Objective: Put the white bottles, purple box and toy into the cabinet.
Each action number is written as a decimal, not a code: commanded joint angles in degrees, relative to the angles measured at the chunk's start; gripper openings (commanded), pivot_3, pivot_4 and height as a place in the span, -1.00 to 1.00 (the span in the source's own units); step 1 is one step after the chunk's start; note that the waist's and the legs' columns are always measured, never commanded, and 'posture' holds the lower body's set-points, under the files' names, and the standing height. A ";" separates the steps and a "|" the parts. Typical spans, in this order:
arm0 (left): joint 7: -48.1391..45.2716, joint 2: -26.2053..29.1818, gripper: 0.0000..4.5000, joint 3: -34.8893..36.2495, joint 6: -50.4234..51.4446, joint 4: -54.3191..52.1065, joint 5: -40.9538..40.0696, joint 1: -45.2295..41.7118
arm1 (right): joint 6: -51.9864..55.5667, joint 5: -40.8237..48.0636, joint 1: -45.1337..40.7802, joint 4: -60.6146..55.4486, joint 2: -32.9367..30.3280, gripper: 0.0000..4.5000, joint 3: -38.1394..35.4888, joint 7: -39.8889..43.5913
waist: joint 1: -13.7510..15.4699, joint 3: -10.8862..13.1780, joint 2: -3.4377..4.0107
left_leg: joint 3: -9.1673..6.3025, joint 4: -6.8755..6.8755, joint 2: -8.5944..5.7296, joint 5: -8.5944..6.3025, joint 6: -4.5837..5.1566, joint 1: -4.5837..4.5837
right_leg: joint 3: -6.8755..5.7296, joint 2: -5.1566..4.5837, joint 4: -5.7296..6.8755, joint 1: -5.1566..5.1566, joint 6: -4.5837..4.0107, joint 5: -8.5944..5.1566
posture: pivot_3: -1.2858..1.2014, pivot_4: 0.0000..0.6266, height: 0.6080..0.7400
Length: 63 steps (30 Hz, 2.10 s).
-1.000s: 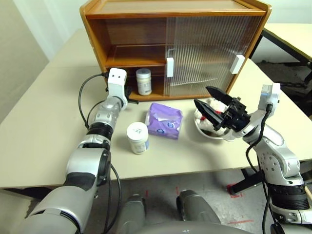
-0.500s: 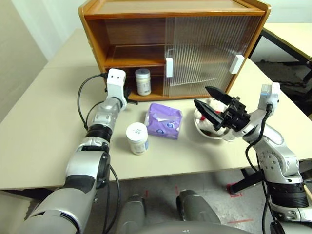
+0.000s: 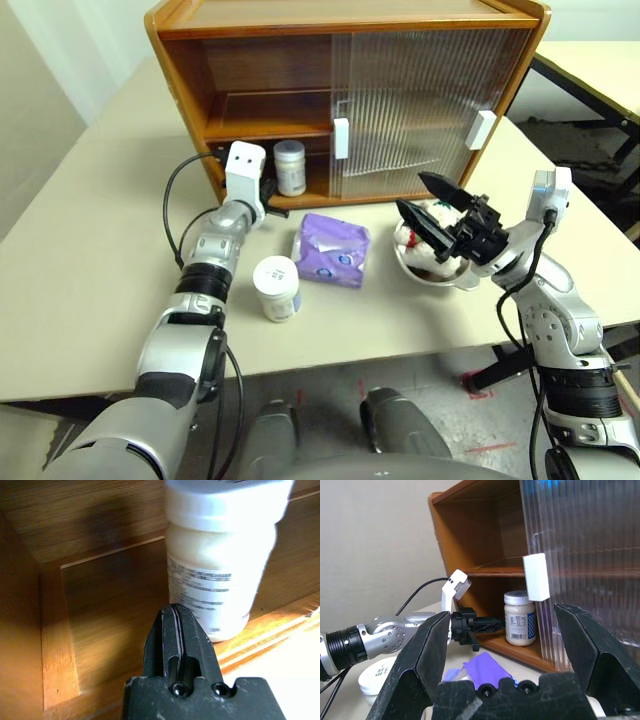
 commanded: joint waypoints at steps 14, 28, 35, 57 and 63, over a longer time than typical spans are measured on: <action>-0.46 -1.56 -0.98 -1.80 -2.47 8.26 1.25 -6.50 | -1.77 -0.67 0.32 0.27 -0.24 1.00 -0.19 0.32 | 0.08 0.01 0.01 | -0.23 -0.09 -0.06 0.00 0.00 -0.03 | -0.07 0.04 -0.05 0.00 -0.03 -0.03 | -0.04 -1.00 1.00; -1.49 -3.99 -0.98 -1.64 -6.67 17.12 1.01 -12.52 | -1.67 -0.83 2.32 -2.48 -0.31 1.00 -0.28 -1.44 | -2.85 0.01 0.01 | -0.27 -0.10 -0.07 0.00 0.00 -0.04 | -0.06 0.07 -0.09 0.00 -0.02 -0.03 | -0.06 -1.00 1.00; -2.78 -2.40 -0.98 -1.07 -5.40 13.35 0.03 -9.72 | -0.49 -0.56 1.75 -1.46 -0.21 1.00 1.14 -0.50 | -3.32 0.01 0.02 | -0.32 -0.10 -0.07 0.00 0.00 -0.02 | -0.07 0.08 -0.07 0.01 -0.02 -0.03 | -0.04 -1.00 1.00; -36.19 20.57 0.99 8.80 10.46 -41.08 -21.87 30.93 | -0.39 4.61 -4.87 8.69 -1.71 1.00 0.31 14.34 | 0.26 0.11 0.29 | -0.51 -0.14 0.03 0.00 0.00 0.13 | -0.34 -0.01 0.12 0.07 -0.26 -0.13 | 0.10 -1.00 1.00; -42.39 24.85 0.99 12.68 9.45 -45.76 -25.70 40.01 | 4.97 8.16 -5.56 9.21 -5.17 1.00 0.21 21.27 | 3.06 0.16 0.38 | -0.50 -0.14 0.06 0.01 0.01 0.13 | -0.60 -0.13 0.15 0.09 -0.49 -0.17 | 0.12 -1.00 1.00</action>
